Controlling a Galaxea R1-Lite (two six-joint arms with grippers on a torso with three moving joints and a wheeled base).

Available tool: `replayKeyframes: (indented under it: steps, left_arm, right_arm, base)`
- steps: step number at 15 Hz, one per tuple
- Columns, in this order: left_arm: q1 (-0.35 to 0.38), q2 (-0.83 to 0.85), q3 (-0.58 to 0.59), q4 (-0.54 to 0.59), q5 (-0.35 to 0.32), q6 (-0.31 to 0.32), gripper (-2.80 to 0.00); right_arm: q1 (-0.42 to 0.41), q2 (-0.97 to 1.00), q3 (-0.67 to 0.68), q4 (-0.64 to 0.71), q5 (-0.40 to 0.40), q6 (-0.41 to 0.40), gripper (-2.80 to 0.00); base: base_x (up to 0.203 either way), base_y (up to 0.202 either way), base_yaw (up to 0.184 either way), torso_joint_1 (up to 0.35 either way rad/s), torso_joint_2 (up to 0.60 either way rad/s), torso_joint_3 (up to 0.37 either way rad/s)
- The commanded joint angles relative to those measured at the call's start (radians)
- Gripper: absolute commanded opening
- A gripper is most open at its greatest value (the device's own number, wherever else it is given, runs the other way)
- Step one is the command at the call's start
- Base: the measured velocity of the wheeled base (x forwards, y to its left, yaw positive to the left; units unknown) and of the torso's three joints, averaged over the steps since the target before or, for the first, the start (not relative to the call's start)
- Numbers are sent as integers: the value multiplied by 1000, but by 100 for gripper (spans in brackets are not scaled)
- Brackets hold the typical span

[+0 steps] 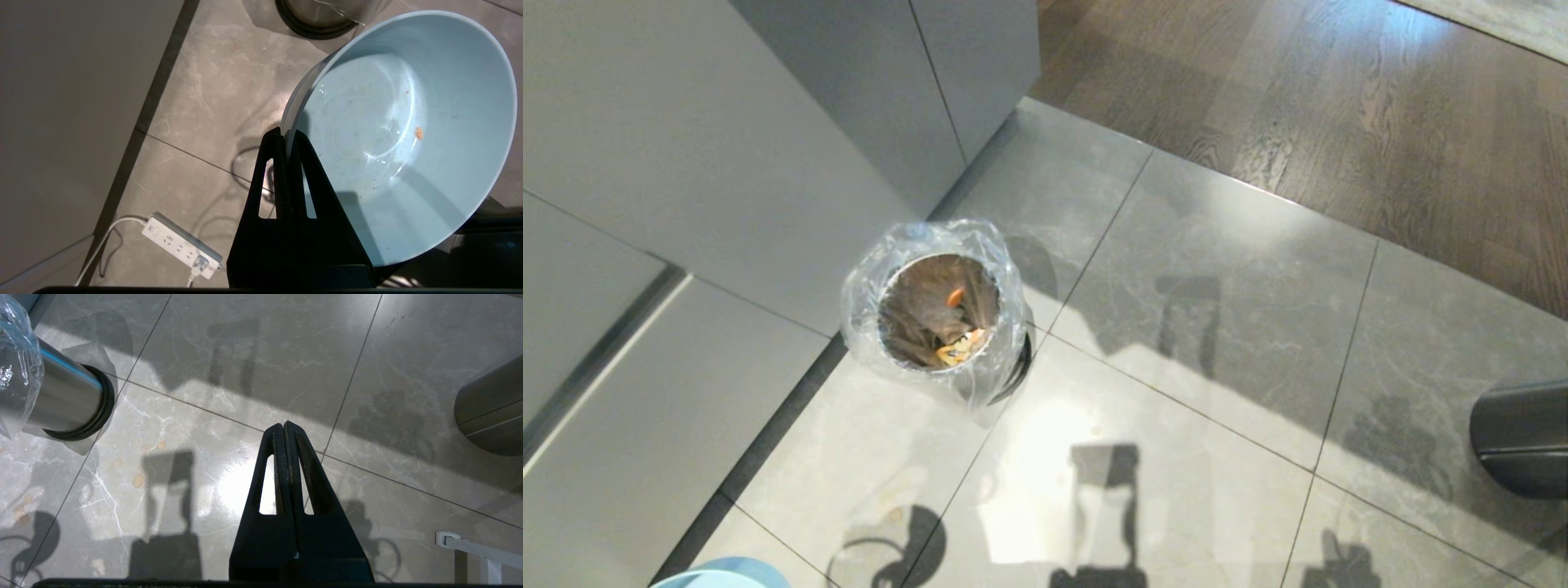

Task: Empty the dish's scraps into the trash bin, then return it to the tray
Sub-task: Put the bowl back to the table

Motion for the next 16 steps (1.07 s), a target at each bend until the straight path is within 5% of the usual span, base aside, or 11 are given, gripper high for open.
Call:
replayKeyframes:
  steps: [1, 16]
  left_arm:
    - [24, -78, 1, 7, 2, 0, -280]
    - [-6, -309, 1, 11, 13, -65, -280]
  right_arm:
    - [0, 0, 0, 0, 0, 1, -280]
    - [0, 0, 0, 0, 0, 1, -280]
  base:
    - [0, 0, 0, 0, 0, 0]
    - [0, 0, 0, 0, 0, 0]
